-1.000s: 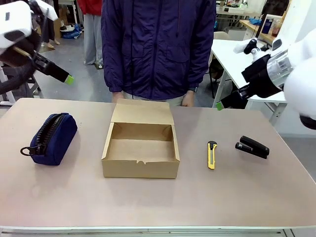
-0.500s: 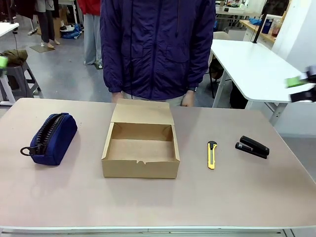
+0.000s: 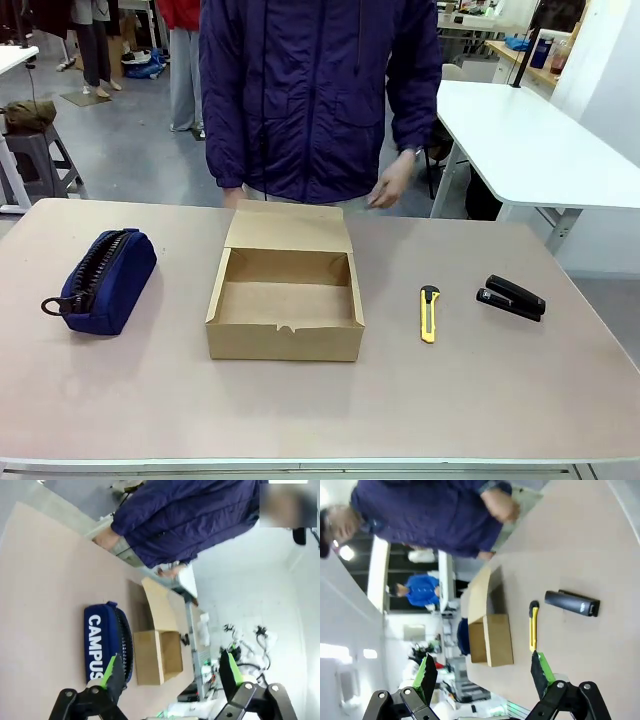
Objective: Pack the item into the box.
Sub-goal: Pick up the item indicated by the person and place it inside the Mailer Box.
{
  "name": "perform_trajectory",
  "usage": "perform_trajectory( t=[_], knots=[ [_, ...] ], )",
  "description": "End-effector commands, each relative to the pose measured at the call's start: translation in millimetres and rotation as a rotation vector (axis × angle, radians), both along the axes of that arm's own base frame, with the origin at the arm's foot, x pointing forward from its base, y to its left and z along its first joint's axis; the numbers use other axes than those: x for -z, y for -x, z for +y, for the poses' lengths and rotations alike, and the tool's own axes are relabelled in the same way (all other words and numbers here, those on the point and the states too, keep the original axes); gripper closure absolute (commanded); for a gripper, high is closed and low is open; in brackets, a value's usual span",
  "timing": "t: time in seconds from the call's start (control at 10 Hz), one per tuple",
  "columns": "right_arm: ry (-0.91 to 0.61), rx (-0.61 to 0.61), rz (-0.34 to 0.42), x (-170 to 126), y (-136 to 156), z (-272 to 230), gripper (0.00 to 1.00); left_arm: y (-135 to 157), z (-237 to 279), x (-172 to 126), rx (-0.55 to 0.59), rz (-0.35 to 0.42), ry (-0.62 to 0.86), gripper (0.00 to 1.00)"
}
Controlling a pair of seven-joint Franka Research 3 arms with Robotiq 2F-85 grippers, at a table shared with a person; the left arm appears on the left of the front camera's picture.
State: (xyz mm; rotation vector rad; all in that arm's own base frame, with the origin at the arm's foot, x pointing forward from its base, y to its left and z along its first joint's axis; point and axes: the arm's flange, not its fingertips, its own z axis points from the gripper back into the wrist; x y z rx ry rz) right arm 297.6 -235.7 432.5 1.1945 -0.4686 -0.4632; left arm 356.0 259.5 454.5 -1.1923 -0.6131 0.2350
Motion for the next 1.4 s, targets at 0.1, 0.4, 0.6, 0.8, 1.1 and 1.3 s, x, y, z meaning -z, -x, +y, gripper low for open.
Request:
perform_trajectory(
  t=[0.1, 0.4, 0.6, 0.8, 1.1, 1.3],
  knots=[
    [0.000, 0.000, 0.000, 0, 0, 0, 0.00, 0, 0, 0, 0.000, 0.000, 0.000, 0.00],
    [0.000, 0.000, 0.000, 0, 0, 0, 0.00, 0, 0, 0, 0.000, 0.000, 0.000, 0.00],
    [0.000, 0.000, 0.000, 0, 0, 0, 0.00, 0, 0, 0, 0.000, 0.000, 0.000, 0.00],
    [0.000, 0.000, 0.000, 0, 0, 0, 0.00, 0, 0, 0, 0.000, 0.000, 0.000, 0.00],
    [0.108, -0.092, 0.005, -4, -7, 14, 0.00, 0, 0, 0, 0.000, 0.000, 0.000, 0.00],
    [0.436, -0.280, -0.149, -25, -39, 67, 0.00, 0, 0, 0, 0.000, 0.000, 0.000, 0.00]
  ],
)
